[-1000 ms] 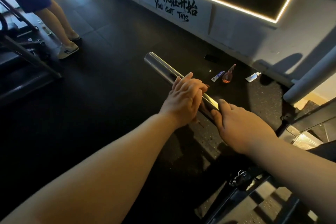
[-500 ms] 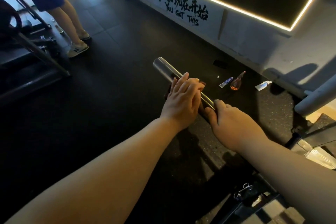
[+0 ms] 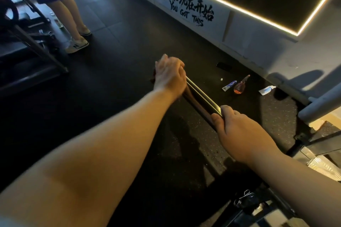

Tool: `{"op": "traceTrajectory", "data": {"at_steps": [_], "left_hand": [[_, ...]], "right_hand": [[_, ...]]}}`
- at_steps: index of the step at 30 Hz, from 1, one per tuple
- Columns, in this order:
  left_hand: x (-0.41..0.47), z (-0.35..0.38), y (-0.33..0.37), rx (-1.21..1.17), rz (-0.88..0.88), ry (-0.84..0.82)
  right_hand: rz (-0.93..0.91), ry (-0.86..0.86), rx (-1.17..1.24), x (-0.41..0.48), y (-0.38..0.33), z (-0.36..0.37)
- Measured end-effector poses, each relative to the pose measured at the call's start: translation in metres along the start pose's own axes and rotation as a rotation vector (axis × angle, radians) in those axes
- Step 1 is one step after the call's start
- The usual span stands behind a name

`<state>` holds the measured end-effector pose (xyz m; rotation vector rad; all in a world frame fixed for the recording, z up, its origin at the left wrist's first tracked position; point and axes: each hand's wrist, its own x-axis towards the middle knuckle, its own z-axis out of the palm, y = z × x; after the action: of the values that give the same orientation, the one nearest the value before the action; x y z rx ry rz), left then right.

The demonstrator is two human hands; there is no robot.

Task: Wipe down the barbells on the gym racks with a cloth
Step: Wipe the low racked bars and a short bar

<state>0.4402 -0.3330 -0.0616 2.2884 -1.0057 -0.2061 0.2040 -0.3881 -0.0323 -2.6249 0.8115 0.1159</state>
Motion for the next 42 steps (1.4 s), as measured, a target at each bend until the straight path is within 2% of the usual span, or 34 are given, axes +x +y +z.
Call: {"op": "traceTrajectory", "data": {"at_steps": [4, 8, 10, 12, 16, 19, 22, 24, 27, 29, 32, 35, 39, 41, 42], "left_hand": [[-0.064, 0.016, 0.007, -0.025, 0.358, -0.058], [-0.047, -0.003, -0.007, 0.038, 0.441, -0.133], [-0.018, -0.016, -0.013, 0.045, 0.35, -0.126], [0.016, -0.022, -0.02, 0.045, 0.167, -0.095], [0.054, -0.031, -0.028, -0.241, -0.243, -0.037], [0.033, -0.016, -0.018, -0.202, -0.194, 0.069], [-0.011, 0.009, -0.007, -0.392, -0.114, 0.171], [-0.043, 0.024, 0.016, -0.568, -0.169, 0.22], [-0.089, 0.041, 0.062, -0.911, -0.334, 0.181], [-0.105, 0.049, 0.077, -0.978, -0.365, 0.156], [-0.091, 0.046, 0.061, -1.095, -0.39, 0.189], [-0.052, 0.026, 0.037, -1.011, -0.42, 0.183], [-0.002, 0.004, 0.003, -0.93, -0.586, 0.191], [-0.003, 0.008, 0.0, -0.827, -0.52, 0.198], [-0.013, 0.015, 0.006, -0.755, -0.427, 0.211]], "right_hand": [[-0.001, 0.0, -0.016, -0.001, -0.001, 0.0], [-0.026, 0.021, -0.029, -0.001, -0.001, 0.0], [-0.026, 0.018, -0.021, -0.001, -0.002, 0.0], [-0.031, 0.017, -0.015, -0.001, -0.001, 0.0], [-0.043, 0.019, 0.007, 0.0, 0.001, 0.001], [-0.043, 0.02, -0.005, -0.001, 0.002, 0.002], [-0.058, 0.033, -0.012, -0.001, -0.001, 0.001], [-0.059, 0.029, 0.0, -0.002, -0.002, 0.0], [-0.05, 0.028, -0.019, -0.001, -0.003, 0.002], [-0.051, 0.044, -0.035, -0.001, -0.003, 0.003], [-0.058, 0.052, -0.03, -0.001, -0.003, 0.002], [-0.055, 0.056, -0.027, -0.002, -0.003, 0.002], [-0.046, 0.054, -0.021, -0.002, -0.002, 0.003], [-0.037, 0.045, -0.018, -0.002, -0.001, 0.002], [-0.037, 0.044, -0.016, -0.002, -0.001, 0.002]]}}
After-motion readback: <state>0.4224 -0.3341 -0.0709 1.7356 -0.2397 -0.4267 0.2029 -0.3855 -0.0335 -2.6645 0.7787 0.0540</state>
